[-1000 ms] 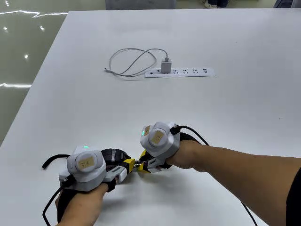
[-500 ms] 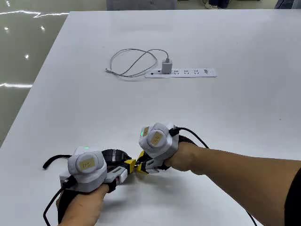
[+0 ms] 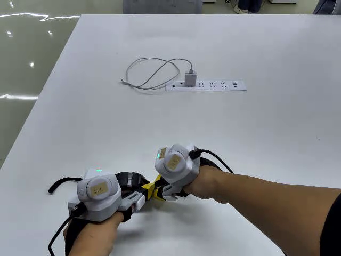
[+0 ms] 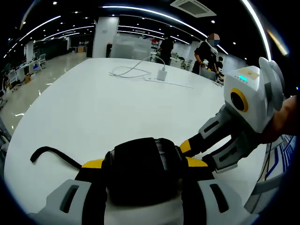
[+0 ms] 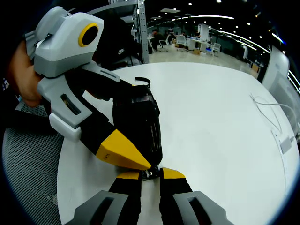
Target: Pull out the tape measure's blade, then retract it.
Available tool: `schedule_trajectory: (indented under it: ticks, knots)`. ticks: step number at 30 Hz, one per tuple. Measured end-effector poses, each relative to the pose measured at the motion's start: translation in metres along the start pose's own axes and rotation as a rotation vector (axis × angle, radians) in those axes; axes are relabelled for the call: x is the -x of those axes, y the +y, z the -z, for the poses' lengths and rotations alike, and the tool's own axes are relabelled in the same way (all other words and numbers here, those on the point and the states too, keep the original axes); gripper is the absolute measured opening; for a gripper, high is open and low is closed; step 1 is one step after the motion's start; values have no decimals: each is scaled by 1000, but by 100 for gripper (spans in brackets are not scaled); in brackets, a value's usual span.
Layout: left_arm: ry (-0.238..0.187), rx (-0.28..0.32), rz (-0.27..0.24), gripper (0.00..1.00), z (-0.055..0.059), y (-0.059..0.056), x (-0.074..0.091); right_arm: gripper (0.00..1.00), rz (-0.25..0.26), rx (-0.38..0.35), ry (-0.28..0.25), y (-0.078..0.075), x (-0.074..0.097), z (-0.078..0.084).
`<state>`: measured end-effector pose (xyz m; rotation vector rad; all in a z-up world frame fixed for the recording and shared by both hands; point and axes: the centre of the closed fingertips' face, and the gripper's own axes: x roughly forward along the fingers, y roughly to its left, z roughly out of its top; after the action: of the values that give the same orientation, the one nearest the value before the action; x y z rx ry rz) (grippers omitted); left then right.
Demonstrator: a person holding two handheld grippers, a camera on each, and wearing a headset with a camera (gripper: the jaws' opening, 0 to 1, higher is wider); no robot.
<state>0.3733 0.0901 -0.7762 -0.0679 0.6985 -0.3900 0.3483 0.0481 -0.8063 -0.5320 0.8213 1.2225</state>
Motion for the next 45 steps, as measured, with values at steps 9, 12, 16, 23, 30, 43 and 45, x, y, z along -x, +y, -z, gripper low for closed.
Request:
schedule_trajectory:
  ticks: [9, 12, 16, 23, 30, 43, 45]
  knots:
    - [0, 0, 3, 61, 0, 0, 0, 11, 6, -17, -10, 0, 0, -1]
    - [1, 0, 5, 61, 0, 1, 0, 11, 6, -17, -16, 0, 0, -1]
    - [0, 1, 7, 61, 0, 0, 0, 11, 6, -9, -17, 0, 0, -1]
    - [-10, 15, -1, 63, 0, 0, -1, 12, 12, -9, -4, 0, 0, -1]
    - [-2, 17, 5, 63, 0, 1, -3, 13, 6, -38, -13, 1, 3, 0]
    - [11, 23, 17, 64, -1, 0, -2, 15, 56, -30, -76, 1, 27, -13]
    - [20, 19, 25, 64, -2, 0, -1, 16, 65, -39, -82, 0, 32, -12]
